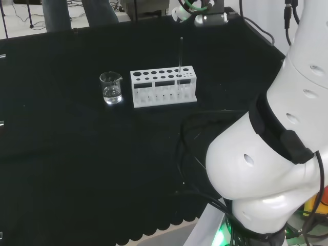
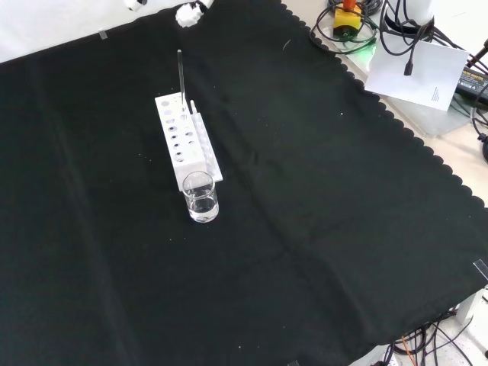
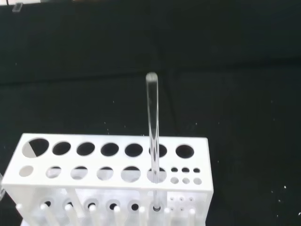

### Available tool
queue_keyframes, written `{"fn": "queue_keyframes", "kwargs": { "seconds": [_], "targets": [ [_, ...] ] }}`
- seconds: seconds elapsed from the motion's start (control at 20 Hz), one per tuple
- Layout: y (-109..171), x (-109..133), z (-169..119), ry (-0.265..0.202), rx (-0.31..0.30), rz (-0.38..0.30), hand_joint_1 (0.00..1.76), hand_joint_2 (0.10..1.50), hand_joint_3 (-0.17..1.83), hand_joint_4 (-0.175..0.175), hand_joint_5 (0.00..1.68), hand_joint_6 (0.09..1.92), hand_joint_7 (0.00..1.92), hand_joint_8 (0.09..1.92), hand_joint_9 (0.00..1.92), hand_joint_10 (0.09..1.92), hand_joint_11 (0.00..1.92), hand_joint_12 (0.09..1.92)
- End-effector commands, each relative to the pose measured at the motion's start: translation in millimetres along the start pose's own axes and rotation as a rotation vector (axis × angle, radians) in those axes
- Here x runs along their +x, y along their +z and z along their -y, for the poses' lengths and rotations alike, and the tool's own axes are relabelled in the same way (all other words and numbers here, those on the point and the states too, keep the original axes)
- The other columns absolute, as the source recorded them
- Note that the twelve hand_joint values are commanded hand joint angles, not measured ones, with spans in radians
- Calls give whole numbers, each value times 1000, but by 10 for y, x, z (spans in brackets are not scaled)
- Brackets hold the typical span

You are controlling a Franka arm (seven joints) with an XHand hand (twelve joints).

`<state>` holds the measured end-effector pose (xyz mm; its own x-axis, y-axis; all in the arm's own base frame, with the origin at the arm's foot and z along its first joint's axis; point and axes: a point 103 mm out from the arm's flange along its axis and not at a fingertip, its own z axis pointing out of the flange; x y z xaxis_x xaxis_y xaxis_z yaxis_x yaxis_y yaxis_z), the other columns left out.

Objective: Take the glass rod from the white test tube rack.

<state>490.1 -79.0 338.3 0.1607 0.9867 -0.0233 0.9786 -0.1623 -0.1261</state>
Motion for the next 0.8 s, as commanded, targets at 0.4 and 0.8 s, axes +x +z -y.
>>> {"fn": "queue_keyframes", "kwargs": {
  "seconds": [0.4, 0.8],
  "targets": [
    [536, -49, -93, -6, 56, 52, 722, 851, 594, -175, 247, 87, 284, 982, 459, 918, 336, 1406],
    [801, 17, -91, -23, 110, 36, 724, 859, 591, -175, 272, 87, 337, 975, 528, 900, 365, 1394]
  ]
}}
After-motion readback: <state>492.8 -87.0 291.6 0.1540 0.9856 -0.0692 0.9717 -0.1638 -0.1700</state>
